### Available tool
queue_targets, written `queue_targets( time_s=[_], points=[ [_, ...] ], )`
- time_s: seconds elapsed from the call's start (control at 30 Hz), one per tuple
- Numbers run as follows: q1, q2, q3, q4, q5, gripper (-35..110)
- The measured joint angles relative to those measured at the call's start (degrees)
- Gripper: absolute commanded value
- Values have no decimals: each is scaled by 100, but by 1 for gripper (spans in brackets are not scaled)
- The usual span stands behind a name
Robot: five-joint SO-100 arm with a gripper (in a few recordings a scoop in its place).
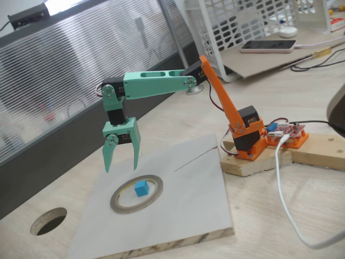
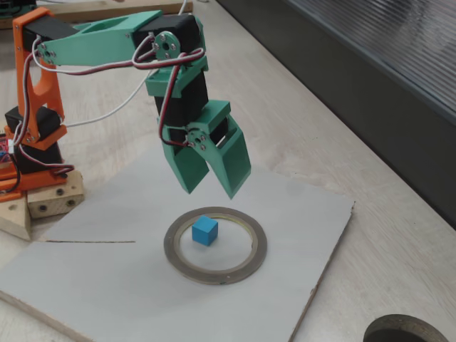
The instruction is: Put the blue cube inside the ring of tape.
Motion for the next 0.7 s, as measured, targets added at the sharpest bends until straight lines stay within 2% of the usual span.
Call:
queue_targets(
  time_s=[0.2,0.27,0.57,0.7],
  points=[
    [0,0,0,-18,0,4],
    [-9,0,0,-18,0,-3],
    [0,105,0,-18,0,0],
    [466,413,448,-26,0,0]
  ],
)
